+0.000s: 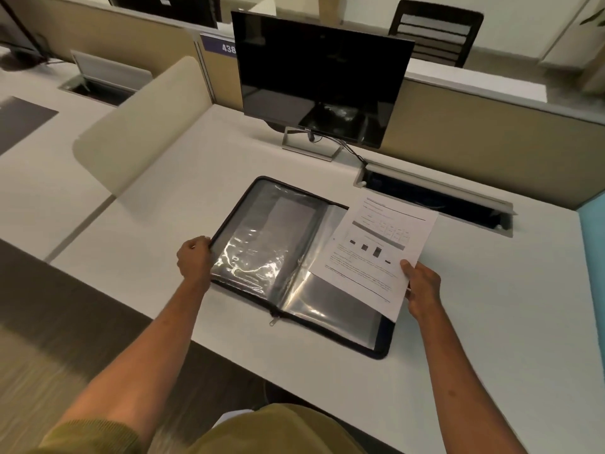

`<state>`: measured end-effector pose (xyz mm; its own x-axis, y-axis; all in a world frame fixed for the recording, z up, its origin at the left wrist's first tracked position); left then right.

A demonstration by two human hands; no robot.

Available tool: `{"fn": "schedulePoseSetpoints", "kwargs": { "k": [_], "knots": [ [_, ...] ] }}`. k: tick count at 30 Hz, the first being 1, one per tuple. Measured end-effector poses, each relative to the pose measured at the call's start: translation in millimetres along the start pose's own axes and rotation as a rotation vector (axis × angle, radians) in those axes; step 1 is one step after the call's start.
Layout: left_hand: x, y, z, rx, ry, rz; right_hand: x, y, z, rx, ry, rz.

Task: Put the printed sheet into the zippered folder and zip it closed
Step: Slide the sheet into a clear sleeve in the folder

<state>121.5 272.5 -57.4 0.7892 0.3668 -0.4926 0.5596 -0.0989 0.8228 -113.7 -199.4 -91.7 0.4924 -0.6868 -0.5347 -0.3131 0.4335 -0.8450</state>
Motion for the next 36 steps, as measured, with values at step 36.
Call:
{"fn": "schedulePoseSetpoints", "kwargs": {
  "k": [36],
  "knots": [
    [-132, 17, 342, 1.482, -0.787, 1.196, 68, -107, -110, -0.393, 0.415, -0.494]
  ]
}}
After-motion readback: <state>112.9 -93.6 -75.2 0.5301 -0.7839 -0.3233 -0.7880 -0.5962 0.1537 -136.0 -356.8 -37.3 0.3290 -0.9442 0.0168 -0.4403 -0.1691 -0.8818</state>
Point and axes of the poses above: each hand's wrist, its own x-axis towards the middle knuckle, its own z-axis out of the palm, y = z × x, the point moved 7 cm from there along x, towards the middle knuckle, and after that the axes turned 1 degree about -z, right-handed, at the moved point
